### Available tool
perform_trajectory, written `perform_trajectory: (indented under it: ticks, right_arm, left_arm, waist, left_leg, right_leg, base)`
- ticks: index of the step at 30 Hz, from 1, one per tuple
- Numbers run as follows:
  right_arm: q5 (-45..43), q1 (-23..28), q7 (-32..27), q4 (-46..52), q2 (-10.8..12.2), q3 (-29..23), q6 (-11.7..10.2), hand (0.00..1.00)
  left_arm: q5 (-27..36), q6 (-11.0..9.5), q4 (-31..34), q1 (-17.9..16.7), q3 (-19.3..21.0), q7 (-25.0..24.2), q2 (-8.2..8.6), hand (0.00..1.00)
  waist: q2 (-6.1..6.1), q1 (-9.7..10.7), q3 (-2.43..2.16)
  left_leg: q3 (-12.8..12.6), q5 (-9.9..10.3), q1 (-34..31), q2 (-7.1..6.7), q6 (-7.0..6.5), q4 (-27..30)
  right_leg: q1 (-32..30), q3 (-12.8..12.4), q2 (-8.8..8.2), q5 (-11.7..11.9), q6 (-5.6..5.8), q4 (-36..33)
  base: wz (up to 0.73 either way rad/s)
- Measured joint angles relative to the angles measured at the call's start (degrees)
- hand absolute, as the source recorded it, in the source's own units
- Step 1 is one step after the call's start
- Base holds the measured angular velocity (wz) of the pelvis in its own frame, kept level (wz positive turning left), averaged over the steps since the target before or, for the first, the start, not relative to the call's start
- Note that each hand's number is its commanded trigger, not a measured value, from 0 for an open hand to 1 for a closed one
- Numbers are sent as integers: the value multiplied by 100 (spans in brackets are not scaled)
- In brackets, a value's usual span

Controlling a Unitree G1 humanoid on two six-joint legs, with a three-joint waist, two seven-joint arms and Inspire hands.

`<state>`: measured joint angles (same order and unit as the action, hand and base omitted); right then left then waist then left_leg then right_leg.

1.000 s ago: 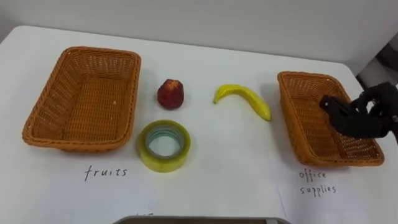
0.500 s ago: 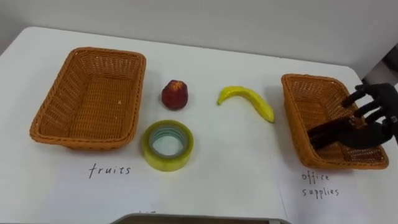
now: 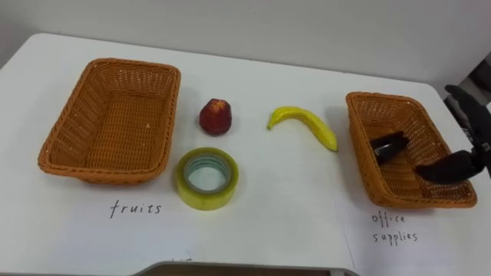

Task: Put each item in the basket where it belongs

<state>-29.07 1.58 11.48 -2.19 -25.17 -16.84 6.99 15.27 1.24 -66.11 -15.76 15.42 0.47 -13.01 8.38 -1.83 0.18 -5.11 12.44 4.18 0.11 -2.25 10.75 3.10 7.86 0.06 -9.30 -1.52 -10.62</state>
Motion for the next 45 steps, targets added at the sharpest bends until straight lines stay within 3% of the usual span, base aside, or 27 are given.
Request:
perform_trajectory:
  ticks: [16,24,30,33,37,40,45]
  right_arm:
    - [18,-2,1,338,0,-1,-1,0]
    - [1266,-172,-54,1046,-4,-2,21,0]
    - [2333,-324,-205,1470,47,112,56,0]
    - [2435,-351,-216,1500,116,340,79,0]
    - [2647,-400,-221,1499,141,736,244,0]
    - [2707,-485,-215,1562,352,1008,272,0]
    - [3127,-500,-213,1583,545,1383,314,0]
  left_arm:
    - [-126,-2,46,18,17,7,-24,0]
    - [-137,1,204,-49,12,66,-31,0]
    - [-218,41,212,-31,1,234,78,0]
    - [-220,215,213,44,-53,325,71,0]
    - [-218,333,214,219,-336,309,80,0]
    - [-229,342,218,247,-429,313,121,0]
    - [-252,370,313,241,-438,371,174,0]
  waist:
    - [-28,-11,-2]
    - [-19,-21,-10]
    - [-45,-45,0]
    - [-74,-76,-3]
    - [-226,-186,-10]
    - [-326,-314,-27]
    - [-329,-477,-30]
  left_leg:
    - [0,0,-24,3,0,-11]
    - [1,-1,-32,9,2,-11]
    - [59,1,32,-6,-1,-34]
    - [132,1,-13,-7,0,2]
    - [242,-1,-54,-19,1,45]
    - [258,-3,-49,-20,3,47]
    - [269,-4,-66,-31,4,47]
  right_leg:
    - [-22,2,3,0,0,-1]
    - [-14,14,-6,1,-2,-3]
    - [78,72,0,1,0,18]
    - [78,221,-12,1,0,16]
    - [81,344,-60,2,1,-2]
    - [93,382,-67,2,1,-4]
    - [86,388,-74,1,3,7]
  base:
    - [0]
    - [0]
    - [5]
    - [13]
    - [13]
    - [1]
    - [2]
